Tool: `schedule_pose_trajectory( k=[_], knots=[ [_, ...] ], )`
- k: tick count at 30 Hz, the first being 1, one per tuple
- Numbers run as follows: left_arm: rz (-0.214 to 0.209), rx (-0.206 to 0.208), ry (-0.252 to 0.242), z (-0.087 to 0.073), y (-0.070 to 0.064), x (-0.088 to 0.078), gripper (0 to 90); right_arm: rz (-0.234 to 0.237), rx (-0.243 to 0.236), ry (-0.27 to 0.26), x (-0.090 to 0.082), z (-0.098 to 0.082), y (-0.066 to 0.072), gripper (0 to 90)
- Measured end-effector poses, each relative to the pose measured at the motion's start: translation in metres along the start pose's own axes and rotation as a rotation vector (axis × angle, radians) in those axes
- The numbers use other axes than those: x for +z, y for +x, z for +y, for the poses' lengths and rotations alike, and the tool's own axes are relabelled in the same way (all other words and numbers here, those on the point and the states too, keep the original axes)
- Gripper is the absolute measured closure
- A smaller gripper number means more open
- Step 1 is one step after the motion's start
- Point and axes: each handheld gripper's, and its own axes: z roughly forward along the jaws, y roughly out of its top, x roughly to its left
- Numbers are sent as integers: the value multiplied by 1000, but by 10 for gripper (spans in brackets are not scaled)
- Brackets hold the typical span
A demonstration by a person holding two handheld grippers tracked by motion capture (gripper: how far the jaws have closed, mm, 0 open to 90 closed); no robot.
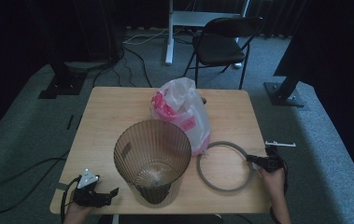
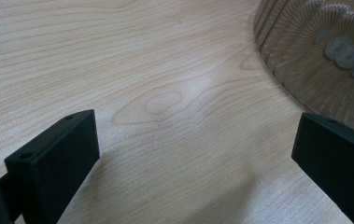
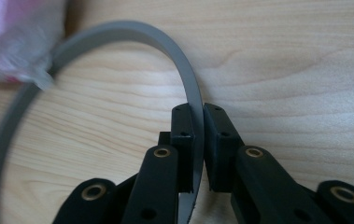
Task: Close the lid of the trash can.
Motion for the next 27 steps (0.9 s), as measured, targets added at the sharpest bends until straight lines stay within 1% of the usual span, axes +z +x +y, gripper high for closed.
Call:
schedule_pose_trajectory(
  k=[5, 10, 14, 15, 19, 20, 21, 24, 27],
  knots=[
    [2, 2, 3, 0, 0, 0, 9, 6, -6, -1, -6, 2, 1, 836],
    [2, 2, 4, 0, 0, 0, 9, 48, 4, -22, -13, 4, 2, 836],
    [1, 3, 4, 0, 0, 1, 9, 64, 4, -43, -21, 5, 3, 836],
    [2, 3, 4, 0, 0, 1, 9, 67, -2, -40, -23, 6, 4, 836],
    [2, 3, 6, 0, 0, 1, 9, 91, 6, -62, -31, 8, 4, 836],
    [2, 4, 7, 0, 0, 1, 9, 103, 3, -61, -32, 8, 5, 836],
    [2, 4, 7, 0, 0, 1, 9, 107, 6, -74, -34, 9, 5, 837],
    [3, 3, 7, 0, 0, 1, 9, 144, 17, -98, -40, 10, 5, 837],
    [3, 5, 8, 0, 0, 1, 9, 172, 17, -120, -46, 12, 6, 837]
  ],
)
